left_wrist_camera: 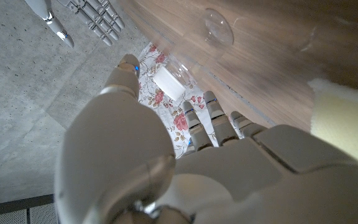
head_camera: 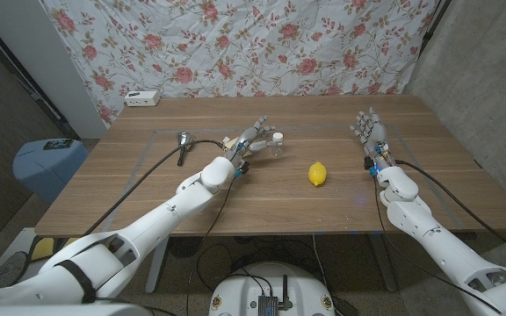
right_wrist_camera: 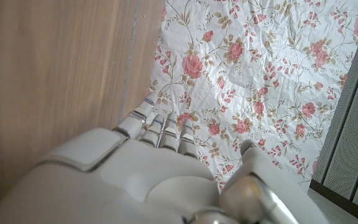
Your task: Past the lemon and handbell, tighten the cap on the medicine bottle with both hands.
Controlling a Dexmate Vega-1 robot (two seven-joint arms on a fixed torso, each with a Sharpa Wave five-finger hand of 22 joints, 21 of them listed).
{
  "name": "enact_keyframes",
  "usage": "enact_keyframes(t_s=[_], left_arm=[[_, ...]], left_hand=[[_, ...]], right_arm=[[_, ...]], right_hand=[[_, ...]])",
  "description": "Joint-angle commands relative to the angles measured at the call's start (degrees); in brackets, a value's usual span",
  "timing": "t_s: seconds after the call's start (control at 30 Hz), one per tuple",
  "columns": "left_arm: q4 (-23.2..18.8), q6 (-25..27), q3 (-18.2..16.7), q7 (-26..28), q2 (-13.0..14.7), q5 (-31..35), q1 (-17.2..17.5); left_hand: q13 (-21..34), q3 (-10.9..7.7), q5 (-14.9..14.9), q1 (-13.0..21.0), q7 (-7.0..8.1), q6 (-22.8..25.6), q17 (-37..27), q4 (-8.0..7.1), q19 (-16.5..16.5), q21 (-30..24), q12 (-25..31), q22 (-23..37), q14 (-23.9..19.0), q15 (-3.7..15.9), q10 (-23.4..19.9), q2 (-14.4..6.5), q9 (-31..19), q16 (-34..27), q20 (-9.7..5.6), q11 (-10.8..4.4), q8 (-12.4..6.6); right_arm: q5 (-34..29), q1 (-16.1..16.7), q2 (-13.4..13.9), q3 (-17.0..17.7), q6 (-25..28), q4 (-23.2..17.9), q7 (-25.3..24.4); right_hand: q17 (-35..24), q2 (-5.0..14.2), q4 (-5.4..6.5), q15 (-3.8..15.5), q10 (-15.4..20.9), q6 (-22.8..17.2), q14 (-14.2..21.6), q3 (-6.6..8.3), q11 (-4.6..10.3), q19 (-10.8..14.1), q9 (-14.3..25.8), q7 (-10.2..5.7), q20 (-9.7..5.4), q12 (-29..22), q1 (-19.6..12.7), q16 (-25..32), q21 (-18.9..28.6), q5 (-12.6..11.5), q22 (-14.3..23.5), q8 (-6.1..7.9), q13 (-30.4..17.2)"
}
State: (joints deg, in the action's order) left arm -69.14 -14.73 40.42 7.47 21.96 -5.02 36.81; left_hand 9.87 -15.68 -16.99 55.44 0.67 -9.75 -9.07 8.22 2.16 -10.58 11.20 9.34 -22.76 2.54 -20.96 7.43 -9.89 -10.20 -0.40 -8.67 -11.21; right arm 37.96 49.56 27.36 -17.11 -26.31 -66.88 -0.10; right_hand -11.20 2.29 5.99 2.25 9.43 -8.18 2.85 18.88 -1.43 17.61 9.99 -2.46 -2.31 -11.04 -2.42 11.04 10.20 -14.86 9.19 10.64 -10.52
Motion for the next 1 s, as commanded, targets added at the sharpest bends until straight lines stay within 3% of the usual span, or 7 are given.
enact_keyframes(t_s=[0.03,0.17,0.27,0.43,1.0], left_arm=[[3.3,-1.2,0.7,-0.4,-1.8,-0.6,-0.9],[3.8,-1.6,0.8,-0.2,-2.1,-0.6,-0.8],[4.2,-1.8,0.9,0.1,-2.2,-0.5,-0.7],[4.4,-1.7,1.0,1.4,-2.5,0.0,-0.3],[7.7,-3.5,1.3,1.9,-3.7,0.0,-1.1]], left_hand=[[0.2,0.38,-0.3,0.6,-0.27,-4.8,-0.2,-0.08,0.1,0.0,0.1,0.2,-0.8,7.66,-0.9,0.0,-0.1,-0.3,-0.11,0.14,-0.09],[0.1,0.50,-0.3,0.6,-0.28,-4.7,-0.2,-0.13,0.0,0.0,0.1,0.2,-1.1,7.68,-1.2,0.0,-0.1,-0.3,-0.21,0.12,-0.08],[0.1,0.69,-0.3,0.7,0.48,-4.4,-0.2,-0.15,-0.1,0.0,0.1,0.2,-1.6,7.78,-1.8,-0.1,-0.1,-0.4,-1.71,0.05,-0.04],[0.1,0.89,-0.3,0.9,1.08,-4.4,-0.2,-0.14,-0.5,-0.1,0.1,0.2,-2.0,8.21,-2.3,-0.2,-0.1,-0.3,-2.88,-0.16,0.08],[0.1,1.10,-0.2,1.4,1.24,-3.6,-0.2,-0.10,-1.2,-0.1,-0.1,0.1,-2.7,8.12,-2.9,-0.5,-0.1,-0.3,-3.33,-0.21,-0.02]], right_arm=[[0.1,0.5,0.2,0.2,-0.1,-0.3,0.0],[0.2,0.5,0.1,0.2,-0.2,-0.2,0.0],[0.2,0.5,0.1,0.2,-0.3,-0.1,0.1],[0.2,0.6,0.0,0.3,-0.4,-0.1,0.0],[0.1,0.8,-0.1,0.3,-0.3,-0.4,-0.4]], right_hand=[[-0.1,0.15,0.16,-0.08,0.2,-0.4,0.4,-0.22,0.03,0.1,0.3,-0.23,-2.80,-0.3,0.2,0.2,0.4,-0.5,0.3,0.18,-0.3],[-0.1,0.16,0.16,-0.09,0.2,-0.4,0.4,-0.25,-0.05,0.1,0.3,-0.20,-2.79,-0.3,0.2,0.2,0.4,-0.5,0.3,0.17,-0.3],[-0.1,0.17,0.16,-0.11,0.2,-0.4,0.4,-0.27,-0.08,0.1,0.3,-0.29,-2.79,-0.3,0.2,0.2,0.4,-0.5,0.3,0.17,-0.3],[-0.1,0.18,0.16,-0.04,0.2,-0.4,0.4,-0.30,-0.03,0.1,0.3,-0.25,-2.80,-0.3,0.3,0.2,0.4,-0.6,0.3,0.18,-0.3],[-0.1,0.20,0.17,-0.09,0.2,-0.4,0.4,-0.40,0.03,0.1,0.3,-0.34,-2.72,-0.3,0.3,0.2,0.4,-0.6,0.3,0.16,-0.3]])
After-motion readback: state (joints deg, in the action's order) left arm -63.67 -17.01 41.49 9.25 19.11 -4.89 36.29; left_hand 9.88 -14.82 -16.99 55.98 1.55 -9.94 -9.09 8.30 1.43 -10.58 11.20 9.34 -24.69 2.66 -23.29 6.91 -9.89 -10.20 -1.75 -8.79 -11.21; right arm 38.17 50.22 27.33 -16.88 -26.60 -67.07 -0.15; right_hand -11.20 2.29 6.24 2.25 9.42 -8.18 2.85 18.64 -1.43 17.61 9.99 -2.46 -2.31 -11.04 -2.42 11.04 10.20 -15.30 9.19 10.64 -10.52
